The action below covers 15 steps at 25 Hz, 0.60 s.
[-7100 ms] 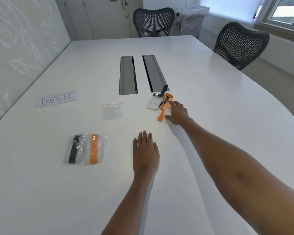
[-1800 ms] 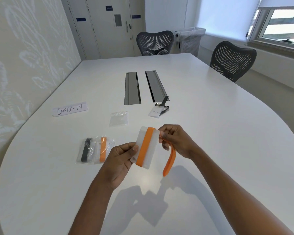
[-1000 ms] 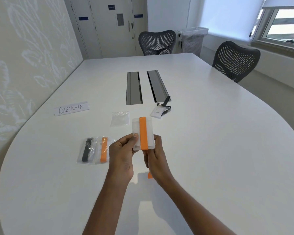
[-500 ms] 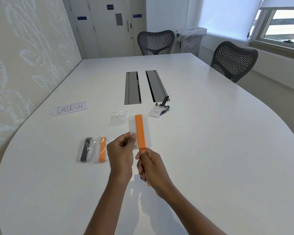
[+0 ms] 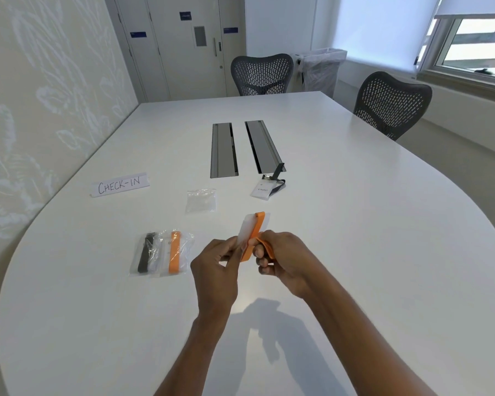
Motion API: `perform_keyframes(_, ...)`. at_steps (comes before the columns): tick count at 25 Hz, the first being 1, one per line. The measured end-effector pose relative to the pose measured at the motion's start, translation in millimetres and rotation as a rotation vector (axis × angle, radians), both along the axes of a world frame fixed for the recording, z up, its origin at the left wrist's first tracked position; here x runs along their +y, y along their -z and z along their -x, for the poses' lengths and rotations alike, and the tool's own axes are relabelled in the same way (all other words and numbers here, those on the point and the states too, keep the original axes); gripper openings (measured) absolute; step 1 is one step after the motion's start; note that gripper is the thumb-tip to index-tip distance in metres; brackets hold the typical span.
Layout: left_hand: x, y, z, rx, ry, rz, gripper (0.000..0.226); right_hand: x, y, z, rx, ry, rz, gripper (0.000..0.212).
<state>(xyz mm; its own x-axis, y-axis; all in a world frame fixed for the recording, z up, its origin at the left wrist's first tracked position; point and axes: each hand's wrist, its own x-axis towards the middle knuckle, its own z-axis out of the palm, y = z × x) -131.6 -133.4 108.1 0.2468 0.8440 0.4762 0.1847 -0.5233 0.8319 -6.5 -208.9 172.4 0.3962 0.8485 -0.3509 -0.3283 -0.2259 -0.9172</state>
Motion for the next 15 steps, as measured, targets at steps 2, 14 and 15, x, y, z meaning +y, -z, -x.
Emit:
perform_keyframes(2,-0.8,1.6,-0.4,-0.001,0.015,-0.011,0.015,0.1,-2.9,-5.9,-0.087,0.043,-0.029,0.035)
perform_keyframes(14,-13.4,7.9,-4.8,-0.064,0.046,0.135,0.009,20.9,32.0,-1.8,-0.54,0.301,-0.175,0.038)
perform_keyframes(15,-11.3,8.8,-4.6,-0.072,0.058,0.176,0.01,20.5,34.0,-2.5,-0.619,0.304,-0.185,0.029)
